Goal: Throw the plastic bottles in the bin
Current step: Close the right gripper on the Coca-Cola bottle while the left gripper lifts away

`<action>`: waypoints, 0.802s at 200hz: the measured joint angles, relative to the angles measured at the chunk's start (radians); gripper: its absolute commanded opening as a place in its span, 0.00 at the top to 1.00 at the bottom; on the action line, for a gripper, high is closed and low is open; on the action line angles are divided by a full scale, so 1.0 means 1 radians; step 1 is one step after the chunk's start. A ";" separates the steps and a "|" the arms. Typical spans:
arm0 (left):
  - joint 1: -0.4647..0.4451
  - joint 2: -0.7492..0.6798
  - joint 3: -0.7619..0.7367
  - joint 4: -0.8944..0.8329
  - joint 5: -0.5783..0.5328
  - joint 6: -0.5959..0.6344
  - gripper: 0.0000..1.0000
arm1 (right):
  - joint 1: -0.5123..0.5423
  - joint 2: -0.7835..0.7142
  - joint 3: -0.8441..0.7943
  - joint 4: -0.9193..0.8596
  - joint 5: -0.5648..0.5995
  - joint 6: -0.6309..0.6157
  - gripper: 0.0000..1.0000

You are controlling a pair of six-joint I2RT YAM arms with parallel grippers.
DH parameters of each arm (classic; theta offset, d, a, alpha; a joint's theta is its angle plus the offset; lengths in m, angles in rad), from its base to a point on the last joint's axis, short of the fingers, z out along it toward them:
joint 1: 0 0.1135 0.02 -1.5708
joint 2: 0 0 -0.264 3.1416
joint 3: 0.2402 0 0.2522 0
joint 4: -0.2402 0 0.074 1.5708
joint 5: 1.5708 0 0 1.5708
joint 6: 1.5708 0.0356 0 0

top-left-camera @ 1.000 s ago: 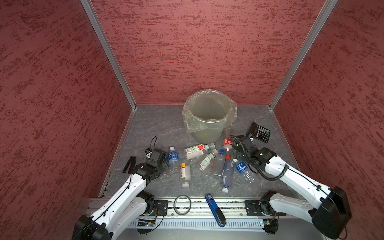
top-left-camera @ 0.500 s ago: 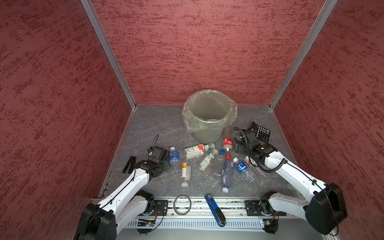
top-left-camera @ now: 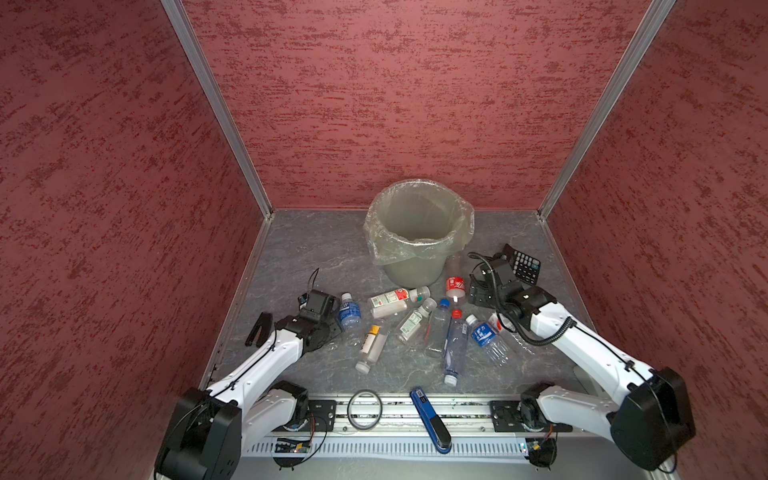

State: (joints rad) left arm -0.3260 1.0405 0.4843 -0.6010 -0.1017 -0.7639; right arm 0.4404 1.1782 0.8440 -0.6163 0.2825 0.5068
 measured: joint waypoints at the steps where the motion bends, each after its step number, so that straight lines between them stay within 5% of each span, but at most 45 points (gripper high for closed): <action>1: 0.000 -0.001 0.000 0.000 0.001 0.002 0.43 | 0.000 0.000 0.000 0.000 0.000 0.000 0.14; 59: 0.025 0.046 -0.001 0.012 0.034 0.018 0.26 | 0.000 -0.014 0.000 0.006 -0.011 -0.002 0.14; 111: 0.028 0.018 -0.001 -0.003 0.048 0.023 0.55 | 0.000 -0.030 0.000 0.008 -0.014 -0.003 0.14; 160: -0.063 -0.294 0.047 -0.106 -0.034 0.021 0.58 | 0.000 -0.040 0.000 0.023 -0.019 -0.003 0.15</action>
State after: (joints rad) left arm -0.3889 0.7467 0.5312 -0.7074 -0.1360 -0.7433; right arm 0.4400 1.1385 0.8440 -0.5934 0.2638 0.5037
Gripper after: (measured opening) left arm 0.461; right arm 0.855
